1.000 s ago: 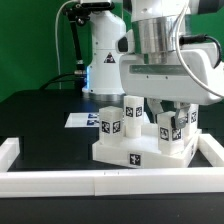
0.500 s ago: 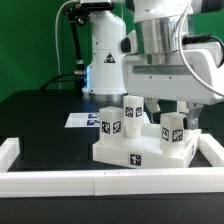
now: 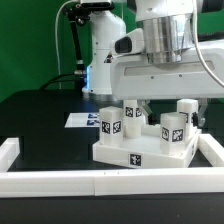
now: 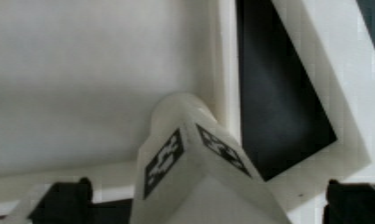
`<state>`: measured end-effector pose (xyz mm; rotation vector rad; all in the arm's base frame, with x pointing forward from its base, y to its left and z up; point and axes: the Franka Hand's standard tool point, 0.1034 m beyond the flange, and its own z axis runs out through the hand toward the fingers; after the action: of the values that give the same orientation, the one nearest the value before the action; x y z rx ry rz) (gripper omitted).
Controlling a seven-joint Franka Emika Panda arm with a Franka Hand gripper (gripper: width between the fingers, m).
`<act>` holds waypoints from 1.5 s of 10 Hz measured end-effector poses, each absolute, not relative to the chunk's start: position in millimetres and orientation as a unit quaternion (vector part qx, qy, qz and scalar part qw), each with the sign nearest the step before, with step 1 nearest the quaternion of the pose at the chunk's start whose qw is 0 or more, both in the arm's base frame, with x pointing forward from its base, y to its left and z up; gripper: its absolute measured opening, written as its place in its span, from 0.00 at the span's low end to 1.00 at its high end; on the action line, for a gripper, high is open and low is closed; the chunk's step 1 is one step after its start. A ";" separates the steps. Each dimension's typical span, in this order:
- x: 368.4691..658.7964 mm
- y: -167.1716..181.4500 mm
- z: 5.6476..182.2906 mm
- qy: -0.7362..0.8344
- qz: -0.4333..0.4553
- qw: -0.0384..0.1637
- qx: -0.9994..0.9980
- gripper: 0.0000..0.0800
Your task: Assemble square table
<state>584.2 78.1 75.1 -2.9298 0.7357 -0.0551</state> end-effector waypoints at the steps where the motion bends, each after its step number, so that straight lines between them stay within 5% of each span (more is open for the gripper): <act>1: 584.1 78.3 75.0 0.190 -0.022 0.054 -0.980 0.81; 8: 585.7 74.0 74.4 -0.053 -0.032 0.039 -0.997 0.81; 10: 585.7 74.1 74.4 -0.052 -0.032 0.040 -0.997 0.46; 12: 585.7 74.0 74.5 -0.046 -0.032 0.040 -0.998 0.36; 15: 585.7 74.2 74.5 -0.031 -0.032 0.041 -0.998 0.36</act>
Offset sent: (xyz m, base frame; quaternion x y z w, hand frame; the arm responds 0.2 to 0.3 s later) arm 0.0089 -0.0028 0.0001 -0.0197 -0.0177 -0.1839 0.9826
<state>585.7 74.2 74.5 -3.0562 -0.0952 -0.0973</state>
